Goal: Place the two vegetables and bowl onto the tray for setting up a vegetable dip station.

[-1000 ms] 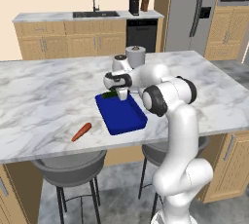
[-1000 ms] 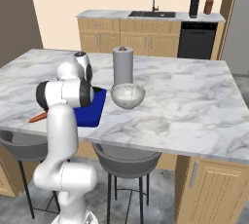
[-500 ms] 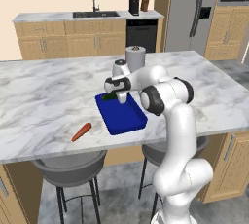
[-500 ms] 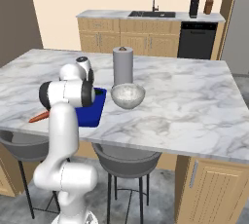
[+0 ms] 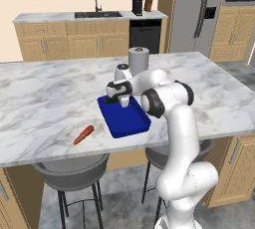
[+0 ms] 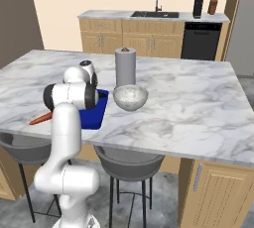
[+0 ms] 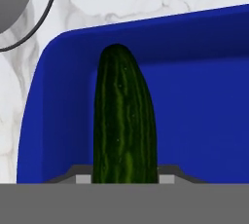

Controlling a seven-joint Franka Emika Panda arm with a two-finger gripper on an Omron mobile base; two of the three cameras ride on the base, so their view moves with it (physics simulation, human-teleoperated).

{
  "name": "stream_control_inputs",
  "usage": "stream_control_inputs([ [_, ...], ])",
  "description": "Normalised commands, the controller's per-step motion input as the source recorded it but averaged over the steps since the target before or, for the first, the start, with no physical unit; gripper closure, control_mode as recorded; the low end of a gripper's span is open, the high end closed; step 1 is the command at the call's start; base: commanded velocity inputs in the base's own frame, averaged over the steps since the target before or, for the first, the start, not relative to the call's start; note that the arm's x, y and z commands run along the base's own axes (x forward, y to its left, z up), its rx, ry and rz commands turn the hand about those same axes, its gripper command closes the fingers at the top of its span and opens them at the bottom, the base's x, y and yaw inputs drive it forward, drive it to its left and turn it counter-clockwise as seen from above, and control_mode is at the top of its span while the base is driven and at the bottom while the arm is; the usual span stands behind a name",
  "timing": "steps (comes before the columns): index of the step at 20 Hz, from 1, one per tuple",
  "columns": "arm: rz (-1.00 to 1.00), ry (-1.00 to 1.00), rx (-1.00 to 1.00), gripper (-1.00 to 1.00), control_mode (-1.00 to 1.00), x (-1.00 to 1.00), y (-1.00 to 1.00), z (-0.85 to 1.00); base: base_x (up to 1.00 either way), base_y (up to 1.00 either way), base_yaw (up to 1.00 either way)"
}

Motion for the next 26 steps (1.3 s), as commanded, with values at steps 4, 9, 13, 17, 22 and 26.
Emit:
stream_control_inputs([
  [4,0.0,0.0,0.0,1.0,-1.0,0.22,0.0,-0.12,0.0,0.0,0.0],
  [9,0.0,0.0,0.0,-1.0,-1.0,0.09,0.0,-0.04,0.0,0.0,0.0],
  [13,0.0,0.0,0.0,-1.0,-1.0,0.0,0.0,0.0,0.0,0.0,0.0],
  [17,0.0,0.0,0.0,-1.0,-1.0,0.0,0.0,0.0,0.0,0.0,0.0],
  [22,0.0,0.0,0.0,-1.0,-1.0,0.0,0.0,0.02,0.0,0.0,0.0],
  [26,0.0,-0.04,0.0,-1.0,-1.0,-0.03,0.0,0.39,0.0,0.0,0.0],
])
